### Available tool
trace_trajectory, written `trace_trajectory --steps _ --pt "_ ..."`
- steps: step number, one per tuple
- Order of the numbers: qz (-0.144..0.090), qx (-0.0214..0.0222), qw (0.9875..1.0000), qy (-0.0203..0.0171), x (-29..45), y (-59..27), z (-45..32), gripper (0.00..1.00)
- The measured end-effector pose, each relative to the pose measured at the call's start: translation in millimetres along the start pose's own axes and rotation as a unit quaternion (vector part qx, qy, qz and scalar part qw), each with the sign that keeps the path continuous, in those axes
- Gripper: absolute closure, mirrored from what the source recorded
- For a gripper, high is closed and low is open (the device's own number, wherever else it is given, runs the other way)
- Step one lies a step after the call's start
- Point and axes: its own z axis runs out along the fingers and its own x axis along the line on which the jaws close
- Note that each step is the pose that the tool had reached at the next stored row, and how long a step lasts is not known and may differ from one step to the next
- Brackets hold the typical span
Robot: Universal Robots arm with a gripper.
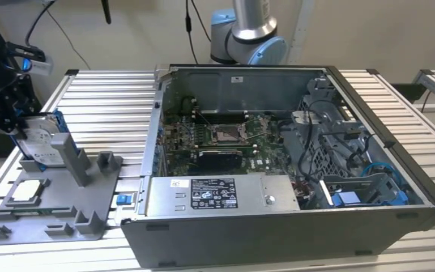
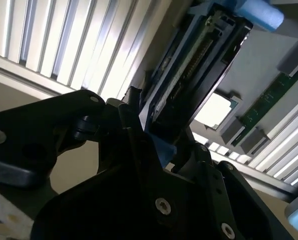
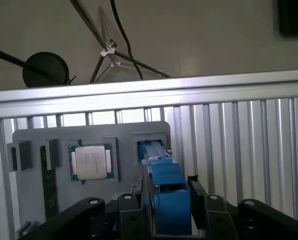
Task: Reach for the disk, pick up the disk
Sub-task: 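Pick up the disk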
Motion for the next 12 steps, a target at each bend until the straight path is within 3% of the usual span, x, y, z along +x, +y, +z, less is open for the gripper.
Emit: trace_trajectory --steps 7,12 --pt "-0.011 0.0054 0.9999 -0.0002 0.4 -0.3 10.2 0.0" --pt "-0.011 0.0057 0.9999 -0.0004 0.4 -0.3 11.1 0.0"
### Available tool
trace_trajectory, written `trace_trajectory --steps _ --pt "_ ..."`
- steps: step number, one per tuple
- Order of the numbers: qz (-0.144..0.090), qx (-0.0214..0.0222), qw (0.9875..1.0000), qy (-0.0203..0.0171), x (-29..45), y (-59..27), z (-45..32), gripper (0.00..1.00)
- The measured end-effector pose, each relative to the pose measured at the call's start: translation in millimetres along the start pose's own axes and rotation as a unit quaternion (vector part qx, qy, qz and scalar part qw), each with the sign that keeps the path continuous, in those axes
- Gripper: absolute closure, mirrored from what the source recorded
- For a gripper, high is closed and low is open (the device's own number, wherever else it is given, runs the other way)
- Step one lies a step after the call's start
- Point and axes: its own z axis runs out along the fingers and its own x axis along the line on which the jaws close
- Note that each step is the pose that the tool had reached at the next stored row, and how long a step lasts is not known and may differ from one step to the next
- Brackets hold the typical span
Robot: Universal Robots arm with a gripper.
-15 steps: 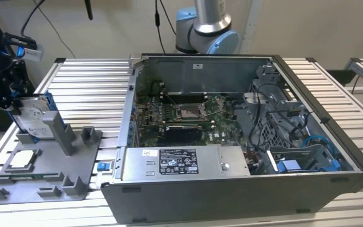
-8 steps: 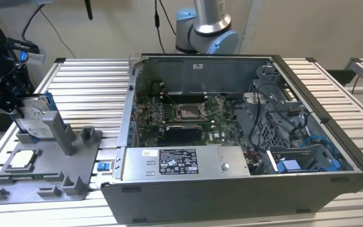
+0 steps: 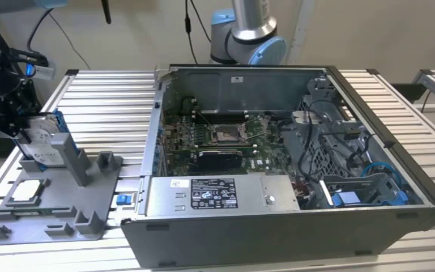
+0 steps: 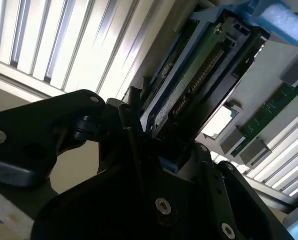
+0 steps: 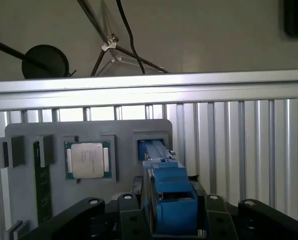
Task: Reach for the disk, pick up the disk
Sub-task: 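Pick up the disk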
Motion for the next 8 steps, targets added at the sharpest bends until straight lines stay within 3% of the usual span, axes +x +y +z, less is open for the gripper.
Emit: trace_trajectory --steps 5,6,8 --pt "0.0 0.0 1.0 0.0 0.0 0.0 0.1 0.0" --pt "0.0 0.0001 1.0 0.0 0.0 0.0 0.2 1.0" --pt "0.0 0.0001 1.0 0.0 0.0 0.0 0.2 1.0"
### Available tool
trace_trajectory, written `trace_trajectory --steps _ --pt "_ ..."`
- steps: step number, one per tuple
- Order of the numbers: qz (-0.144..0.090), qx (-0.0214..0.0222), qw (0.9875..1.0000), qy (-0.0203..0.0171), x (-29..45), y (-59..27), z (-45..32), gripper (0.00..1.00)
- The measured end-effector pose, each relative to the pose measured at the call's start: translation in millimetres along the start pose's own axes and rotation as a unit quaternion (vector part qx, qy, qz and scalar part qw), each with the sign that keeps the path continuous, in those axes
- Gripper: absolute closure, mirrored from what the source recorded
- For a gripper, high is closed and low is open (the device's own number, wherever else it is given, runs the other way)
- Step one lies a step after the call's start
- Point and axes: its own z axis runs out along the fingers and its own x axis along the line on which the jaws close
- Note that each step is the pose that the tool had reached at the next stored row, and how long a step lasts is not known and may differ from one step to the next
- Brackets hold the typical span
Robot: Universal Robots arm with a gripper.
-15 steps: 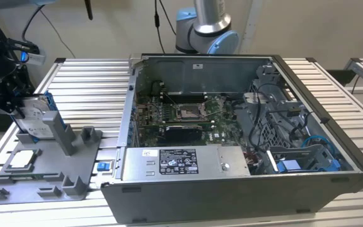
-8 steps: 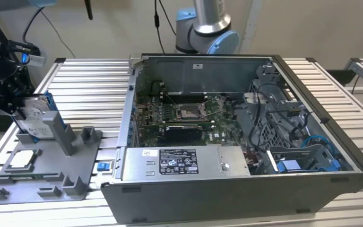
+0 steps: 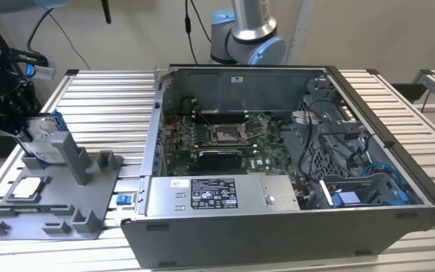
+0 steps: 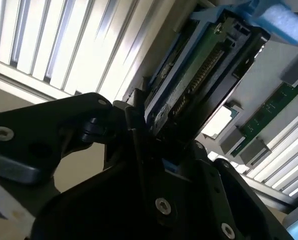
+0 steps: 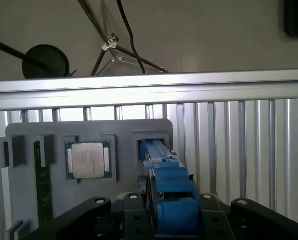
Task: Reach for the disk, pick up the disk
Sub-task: 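Pick up the disk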
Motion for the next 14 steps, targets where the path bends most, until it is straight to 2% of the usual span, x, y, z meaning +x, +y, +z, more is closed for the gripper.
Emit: trace_trajectory --steps 14 --pt "0.0 0.0 1.0 0.0 0.0 0.0 0.6 1.0"
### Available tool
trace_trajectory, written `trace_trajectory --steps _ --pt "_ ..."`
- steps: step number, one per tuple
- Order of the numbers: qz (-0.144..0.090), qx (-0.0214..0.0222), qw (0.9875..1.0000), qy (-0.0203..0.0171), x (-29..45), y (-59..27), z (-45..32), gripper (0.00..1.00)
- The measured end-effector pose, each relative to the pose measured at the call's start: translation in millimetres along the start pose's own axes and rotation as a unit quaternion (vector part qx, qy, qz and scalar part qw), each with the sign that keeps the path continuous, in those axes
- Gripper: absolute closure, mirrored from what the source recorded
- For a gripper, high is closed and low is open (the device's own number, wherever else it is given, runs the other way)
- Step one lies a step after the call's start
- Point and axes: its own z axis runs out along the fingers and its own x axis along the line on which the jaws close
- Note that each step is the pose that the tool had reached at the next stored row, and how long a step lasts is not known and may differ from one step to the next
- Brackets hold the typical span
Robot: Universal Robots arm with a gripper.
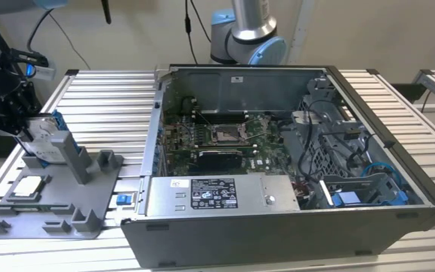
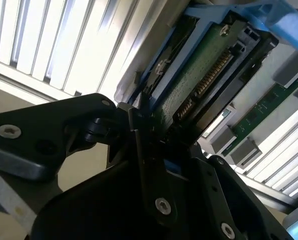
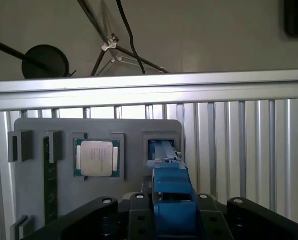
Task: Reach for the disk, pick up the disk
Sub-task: 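Pick up the disk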
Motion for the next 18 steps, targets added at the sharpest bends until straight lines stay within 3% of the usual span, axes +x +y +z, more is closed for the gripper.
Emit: trace_trajectory --steps 8,18 --pt "0.0 0.0003 1.0 -0.0002 -0.1 0.0 -1.8 1.0" --pt "0.0 0.0003 1.0 0.0041 -1.3 0.6 -34.2 1.0"
